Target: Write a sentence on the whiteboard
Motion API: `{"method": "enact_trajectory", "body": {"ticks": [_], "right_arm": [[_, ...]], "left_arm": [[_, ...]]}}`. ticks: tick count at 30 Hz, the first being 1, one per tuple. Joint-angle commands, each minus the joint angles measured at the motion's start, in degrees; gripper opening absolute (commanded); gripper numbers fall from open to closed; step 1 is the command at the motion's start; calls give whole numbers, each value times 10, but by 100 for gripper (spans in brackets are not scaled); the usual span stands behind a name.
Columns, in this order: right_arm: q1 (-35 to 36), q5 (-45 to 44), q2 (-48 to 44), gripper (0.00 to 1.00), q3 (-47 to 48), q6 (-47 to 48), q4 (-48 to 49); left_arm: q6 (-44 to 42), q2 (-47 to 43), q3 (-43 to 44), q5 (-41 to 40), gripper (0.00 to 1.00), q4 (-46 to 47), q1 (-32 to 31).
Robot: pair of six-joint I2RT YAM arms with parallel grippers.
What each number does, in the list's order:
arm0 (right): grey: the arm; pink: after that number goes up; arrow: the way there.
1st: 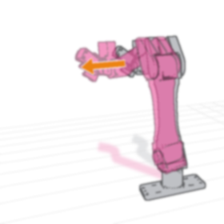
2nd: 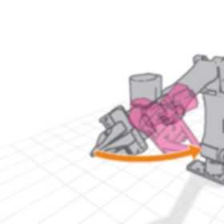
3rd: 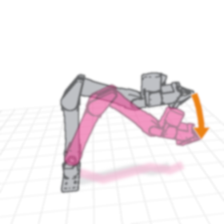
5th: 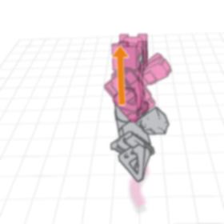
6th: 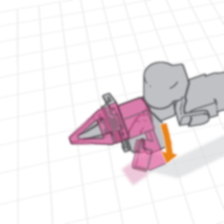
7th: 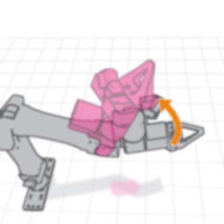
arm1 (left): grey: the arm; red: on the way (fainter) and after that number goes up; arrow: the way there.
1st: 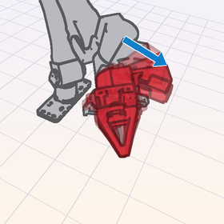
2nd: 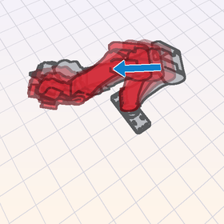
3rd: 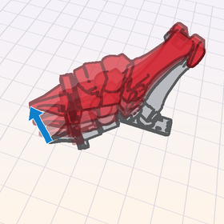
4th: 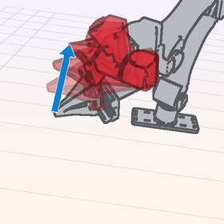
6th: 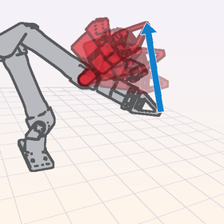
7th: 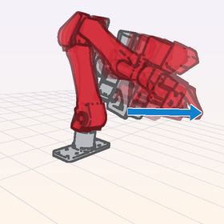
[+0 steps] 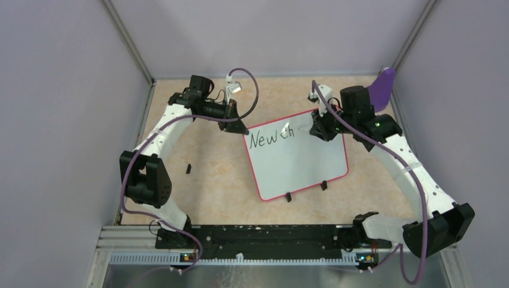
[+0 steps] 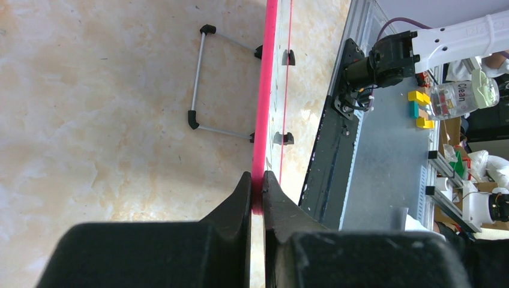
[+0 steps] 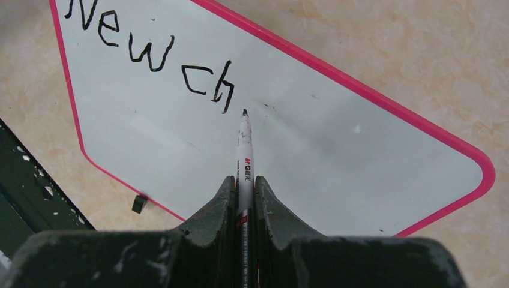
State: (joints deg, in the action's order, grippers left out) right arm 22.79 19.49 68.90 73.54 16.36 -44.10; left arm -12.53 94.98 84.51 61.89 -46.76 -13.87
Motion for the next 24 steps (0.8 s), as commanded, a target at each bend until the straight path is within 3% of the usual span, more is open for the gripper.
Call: {"method": "enact_trajectory", "body": {"ticks": [1,24], "right_arm": [[12,-11,9,0,6,-1,24],[34,-52,38,0,19,-10,50]], "left_arm": [[-15,-9,-4,-8,0,-13,-11],[-17,-8,-4,-6,0,-14,-11]]}}
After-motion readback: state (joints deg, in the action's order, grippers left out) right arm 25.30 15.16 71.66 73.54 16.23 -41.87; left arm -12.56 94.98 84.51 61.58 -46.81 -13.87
